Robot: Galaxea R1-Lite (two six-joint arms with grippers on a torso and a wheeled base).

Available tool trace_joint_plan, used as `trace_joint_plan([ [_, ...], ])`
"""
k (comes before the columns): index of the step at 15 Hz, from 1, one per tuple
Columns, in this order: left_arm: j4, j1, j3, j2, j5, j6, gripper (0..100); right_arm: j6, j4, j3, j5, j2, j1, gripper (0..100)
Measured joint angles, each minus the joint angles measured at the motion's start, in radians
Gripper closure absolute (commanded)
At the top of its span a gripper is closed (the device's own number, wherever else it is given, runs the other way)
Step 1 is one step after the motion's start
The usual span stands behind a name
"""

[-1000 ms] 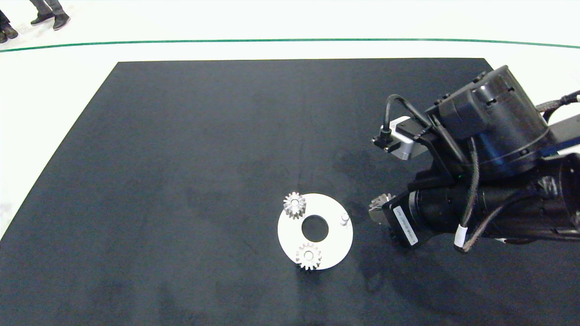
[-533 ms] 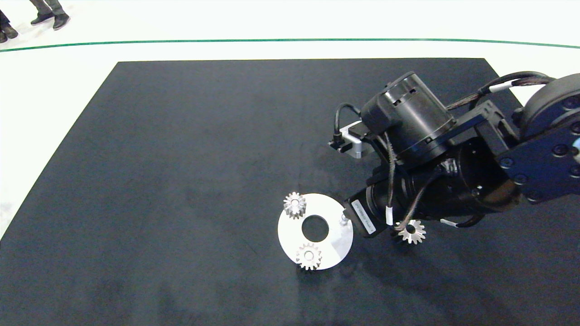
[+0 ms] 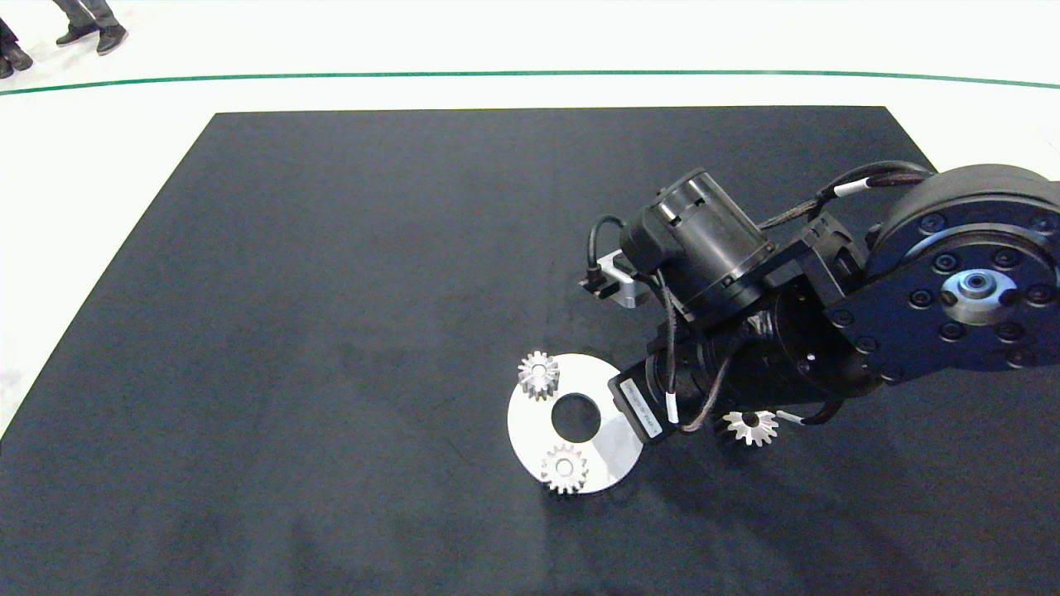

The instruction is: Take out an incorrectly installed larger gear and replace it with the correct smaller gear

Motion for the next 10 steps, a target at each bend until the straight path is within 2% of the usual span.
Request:
trace_joint_plan([
  [10,0.001,0.000,0.000,-0.001,0.000,0.002,0,0.017,-0.005,-0.032,0.000,0.028,0.001,75],
])
